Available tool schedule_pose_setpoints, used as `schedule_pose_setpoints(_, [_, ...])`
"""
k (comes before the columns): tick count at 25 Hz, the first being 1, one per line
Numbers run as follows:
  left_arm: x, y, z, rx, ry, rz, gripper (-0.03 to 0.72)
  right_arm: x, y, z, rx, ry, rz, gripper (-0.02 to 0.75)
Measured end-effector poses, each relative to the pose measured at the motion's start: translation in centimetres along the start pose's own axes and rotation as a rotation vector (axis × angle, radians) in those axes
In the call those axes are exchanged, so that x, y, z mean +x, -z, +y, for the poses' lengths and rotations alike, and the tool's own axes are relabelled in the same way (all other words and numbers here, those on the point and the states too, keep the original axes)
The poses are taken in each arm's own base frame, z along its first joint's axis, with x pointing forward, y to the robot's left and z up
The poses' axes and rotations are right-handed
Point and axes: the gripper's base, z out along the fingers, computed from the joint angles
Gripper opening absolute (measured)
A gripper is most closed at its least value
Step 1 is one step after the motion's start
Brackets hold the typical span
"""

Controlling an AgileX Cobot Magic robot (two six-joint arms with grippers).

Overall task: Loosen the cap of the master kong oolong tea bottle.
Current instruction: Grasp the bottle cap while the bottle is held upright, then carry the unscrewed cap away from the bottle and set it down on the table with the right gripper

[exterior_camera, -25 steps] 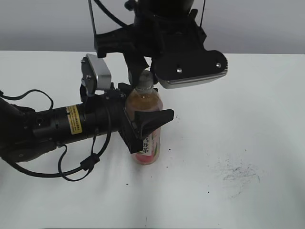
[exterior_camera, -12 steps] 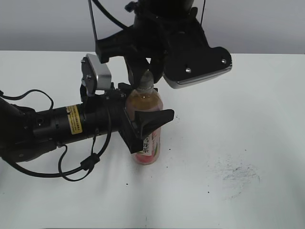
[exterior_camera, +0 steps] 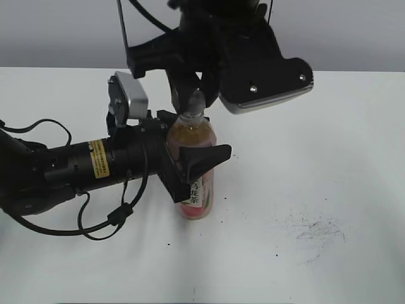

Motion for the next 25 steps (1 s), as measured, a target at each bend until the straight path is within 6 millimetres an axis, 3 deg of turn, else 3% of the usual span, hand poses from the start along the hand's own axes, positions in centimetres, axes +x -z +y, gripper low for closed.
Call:
schedule_pose_setpoints(7, [0.0,0.0,0.1,-0.015,0.018,0.001,0.447,-0.1,1.3,0.0,-0.007,-0.04,0.028,0.272])
schedule_pose_setpoints(11, [0.0,0.0,0.1,-0.015,0.019,0.001,0.447,0.0,1.4,0.8,-0.075,-0.255,0.055,0.272])
schedule_pose_setpoints(14, [0.0,0.0,0.1,-0.015,0.019,0.001,0.447,0.4,1.5,2.4,-0.123,-0.532,0.092,0.272])
schedule_pose_setpoints(19, [0.0,0.0,0.1,-0.015,0.019,0.001,0.447,0.4,1.0,7.1,-0.168,-1.112,0.128,0.272])
schedule_pose_setpoints(25, [0.0,0.0,0.1,-0.015,0.02,0.001,0.447,-1.1,-4.0,12.1,-0.319,-1.771,0.09,0.272])
